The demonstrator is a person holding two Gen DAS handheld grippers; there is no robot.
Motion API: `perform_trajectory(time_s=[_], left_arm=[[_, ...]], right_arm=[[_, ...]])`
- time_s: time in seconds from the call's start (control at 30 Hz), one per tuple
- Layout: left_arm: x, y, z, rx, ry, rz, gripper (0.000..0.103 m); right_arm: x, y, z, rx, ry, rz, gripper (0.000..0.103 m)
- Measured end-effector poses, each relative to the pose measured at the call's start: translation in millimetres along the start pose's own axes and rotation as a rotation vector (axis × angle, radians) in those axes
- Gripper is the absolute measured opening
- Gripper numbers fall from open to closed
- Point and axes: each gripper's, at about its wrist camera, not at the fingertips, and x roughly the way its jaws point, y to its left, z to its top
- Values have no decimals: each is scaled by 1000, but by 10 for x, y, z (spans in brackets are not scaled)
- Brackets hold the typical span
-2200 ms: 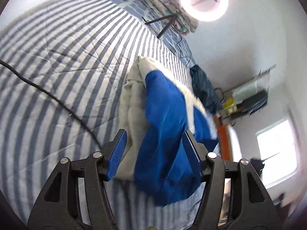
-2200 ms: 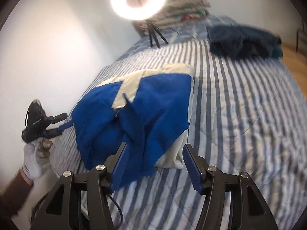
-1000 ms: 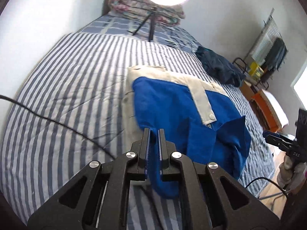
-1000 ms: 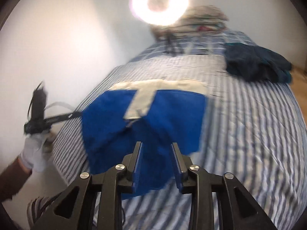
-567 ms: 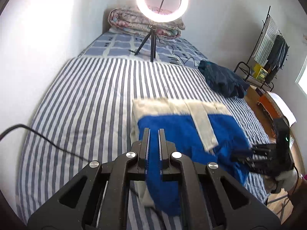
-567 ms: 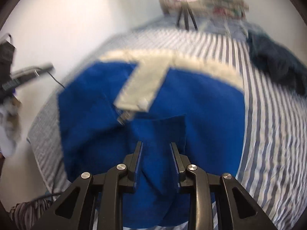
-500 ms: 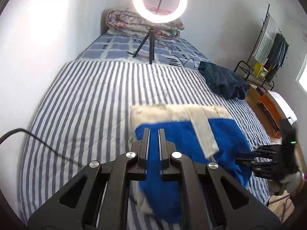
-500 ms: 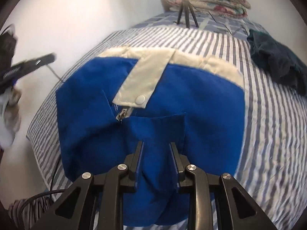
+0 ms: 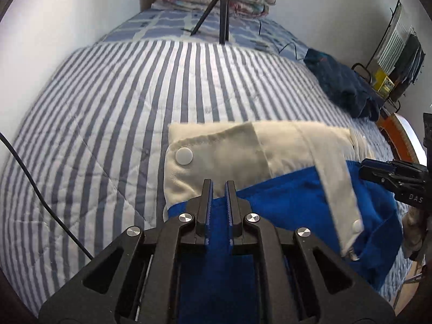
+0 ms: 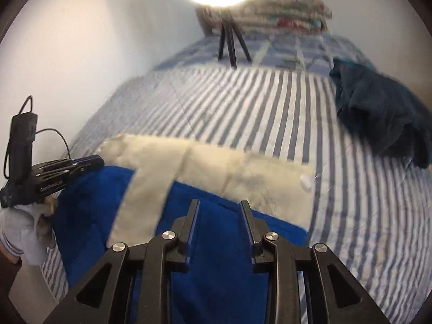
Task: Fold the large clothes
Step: 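Open both tools and smooth the folded bundle flat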
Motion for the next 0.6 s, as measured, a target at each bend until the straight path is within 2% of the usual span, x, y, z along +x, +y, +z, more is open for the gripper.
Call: perform_trajectory(time_s=[0.1, 0.2, 0.3, 0.4, 0.47, 0.53, 0.6], left_arm=[[66, -12, -87, 40, -26, 14, 10], [26, 60, -28, -1, -14, -23, 10], [-292, 204, -1, -62, -56, -57, 10], [-629, 306, -128, -100, -89, -124, 10], [-734, 308, -260, -95, -77, -157, 10], [-677, 297, -431, -58, -46, -120, 10], [-545, 373, -523, -93, -15, -112, 10]], right_arm=[[144, 66, -137, -57, 19, -42, 29], [95, 31, -79, -31, 37, -32, 28], [-183, 9, -62, -11, -8, 7, 28], [-509, -4, -226, -10, -58, 60, 28], [-622, -28, -375, -1, -62, 86, 28], [-630, -80, -550, 17, -52, 95, 28], [-538, -166, -698, 53, -25, 91, 28]])
